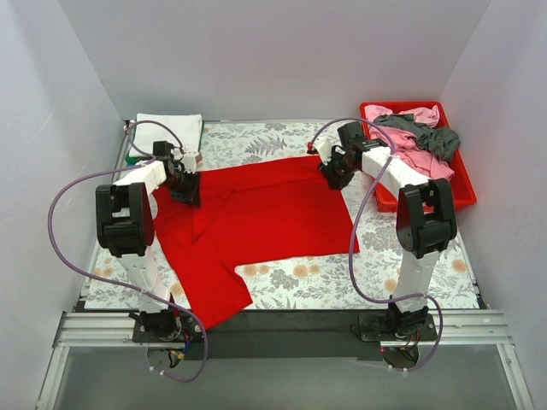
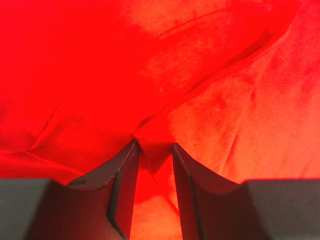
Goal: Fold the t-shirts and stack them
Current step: Fold the tshirt
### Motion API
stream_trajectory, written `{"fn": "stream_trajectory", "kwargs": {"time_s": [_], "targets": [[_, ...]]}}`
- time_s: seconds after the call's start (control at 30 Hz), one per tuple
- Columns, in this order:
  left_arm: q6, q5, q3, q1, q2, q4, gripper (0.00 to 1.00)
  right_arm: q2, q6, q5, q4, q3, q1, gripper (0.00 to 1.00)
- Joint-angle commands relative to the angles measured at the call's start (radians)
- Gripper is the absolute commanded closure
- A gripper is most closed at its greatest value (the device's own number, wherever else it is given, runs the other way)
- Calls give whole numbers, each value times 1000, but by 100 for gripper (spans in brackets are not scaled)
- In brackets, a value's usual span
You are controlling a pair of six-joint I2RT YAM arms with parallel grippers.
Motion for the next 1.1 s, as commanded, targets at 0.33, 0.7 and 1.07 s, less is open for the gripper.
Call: {"fn": "stream_trajectory", "kwargs": {"time_s": [0.33,0.7,1.07], "targets": [[-16,-41,3,-31,-87,10,60,-33,-4,-12,-3,1,-10,70],[-21,-76,15,-33,-144,43,61,-25,-5,-10,-5,1,-10,70],[-22,-70,5,-34,-101,26,61,-21,-7,-7,-5,6,-10,70]]}}
